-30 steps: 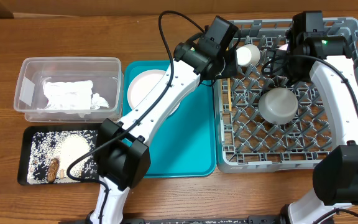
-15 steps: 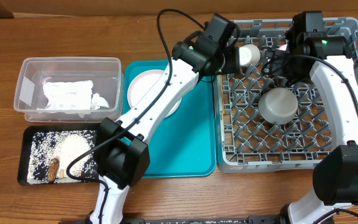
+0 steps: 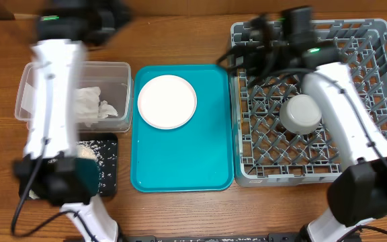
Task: Sort waste into correct bins and load items into the dishwasher
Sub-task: 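Move the right gripper to the white plate on the teal tray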
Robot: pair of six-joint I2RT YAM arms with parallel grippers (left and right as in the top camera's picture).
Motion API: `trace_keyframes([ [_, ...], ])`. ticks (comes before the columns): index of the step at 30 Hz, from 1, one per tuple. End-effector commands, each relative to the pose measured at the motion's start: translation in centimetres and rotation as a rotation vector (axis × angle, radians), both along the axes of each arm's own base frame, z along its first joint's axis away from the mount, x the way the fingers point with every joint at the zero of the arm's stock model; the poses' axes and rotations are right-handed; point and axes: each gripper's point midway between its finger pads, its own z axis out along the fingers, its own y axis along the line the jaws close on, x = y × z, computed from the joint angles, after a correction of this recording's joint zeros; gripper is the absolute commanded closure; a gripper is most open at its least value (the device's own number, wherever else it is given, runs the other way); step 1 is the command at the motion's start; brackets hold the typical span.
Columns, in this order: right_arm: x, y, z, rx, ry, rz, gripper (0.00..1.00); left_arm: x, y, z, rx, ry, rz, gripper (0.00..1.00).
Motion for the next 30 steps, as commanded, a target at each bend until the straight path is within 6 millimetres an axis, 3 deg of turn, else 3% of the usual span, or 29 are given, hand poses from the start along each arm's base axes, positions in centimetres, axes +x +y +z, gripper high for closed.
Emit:
trace_keyframes([
  [1,-2.1,6.4,0.2,-0.075,-0.092,0.104,0.08,-2.5,5.0,3.7,-0.046,-0.06,0.014,0.34],
  [4,-3.9,11.3,-2.3,-0.2,-0.156,0.15,0.08,-4.2,9.3,3.1,-0.069,-0.027,0.053,0.35],
  [8,-6.3,15.9,-5.8,-0.329,-0.225,0.219,0.14,-6.3,13.9,2.1,-0.042,0.017,0.117,0.35],
  [13,-8.9,20.4,-11.5,-0.47,-0.339,0.397,0.19,-8.0,16.3,1.2,-0.038,0.065,0.161,0.32],
  [15,-8.6,21.0,-13.6,-0.534,-0.371,0.387,0.19,-8.5,16.6,0.9,-0.031,0.089,0.177,0.31],
  [19,-7.4,21.1,-15.9,-0.595,-0.398,0.35,0.19,-8.9,16.7,0.4,0.01,0.118,0.167,0.3],
  [25,-6.5,20.9,-16.7,-0.592,-0.395,0.333,0.21,-9.3,16.5,-0.1,0.028,0.148,0.171,0.3],
  [30,-5.4,20.6,-18.1,-0.595,-0.388,0.316,0.29,-9.3,16.2,-0.4,0.028,0.161,0.166,0.3],
])
